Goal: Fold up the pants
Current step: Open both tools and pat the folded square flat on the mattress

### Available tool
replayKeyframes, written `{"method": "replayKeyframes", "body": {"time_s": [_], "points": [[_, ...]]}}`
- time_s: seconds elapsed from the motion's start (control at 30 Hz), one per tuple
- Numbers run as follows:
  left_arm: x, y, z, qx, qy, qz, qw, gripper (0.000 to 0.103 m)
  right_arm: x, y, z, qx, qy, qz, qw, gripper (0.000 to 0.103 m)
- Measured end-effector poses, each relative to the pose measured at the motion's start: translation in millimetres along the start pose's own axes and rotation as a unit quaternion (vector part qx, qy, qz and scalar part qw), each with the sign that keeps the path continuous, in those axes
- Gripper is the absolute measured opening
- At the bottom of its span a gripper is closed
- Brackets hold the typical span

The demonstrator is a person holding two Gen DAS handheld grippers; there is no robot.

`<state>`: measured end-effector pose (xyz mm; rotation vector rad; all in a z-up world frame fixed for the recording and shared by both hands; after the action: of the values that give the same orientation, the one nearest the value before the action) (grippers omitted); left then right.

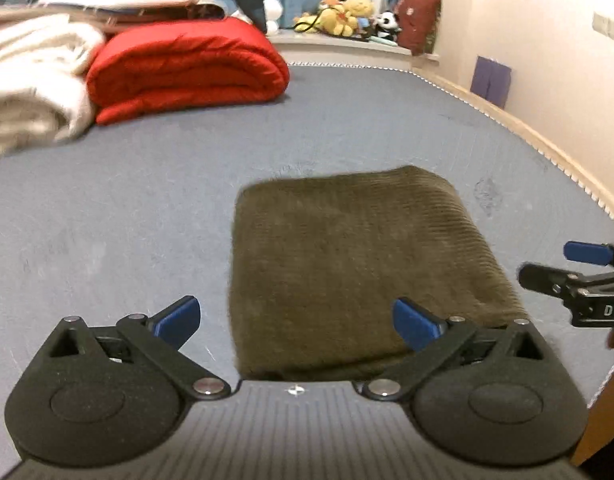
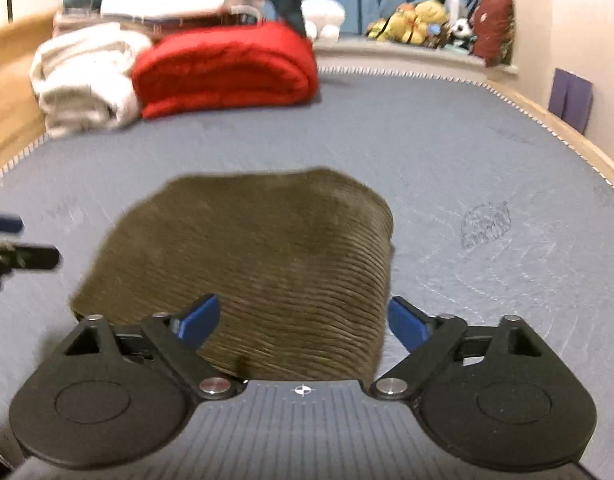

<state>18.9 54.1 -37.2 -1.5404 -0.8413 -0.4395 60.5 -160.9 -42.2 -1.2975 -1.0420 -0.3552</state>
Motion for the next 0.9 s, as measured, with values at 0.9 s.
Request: {"method": "replayKeyframes", "body": {"time_s": [0.9], "points": [[-24, 27, -26, -0.009, -0.005, 0.027, 0.9996, 0.103, -27, 13, 13, -0.006, 0.047, 0.067, 0.997, 0.102]]}}
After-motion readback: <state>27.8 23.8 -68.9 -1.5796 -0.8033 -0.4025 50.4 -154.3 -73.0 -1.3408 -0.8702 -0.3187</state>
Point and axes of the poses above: each gripper's, at about its wrist camera, not at the fingertips, and y roughly the way its jaws point, z to its left, x to its top, the point moved 8 cm from there along y, roughly the way its jaws point, and after that the axes turned 10 degrees about -y, right-handed, at the moved point
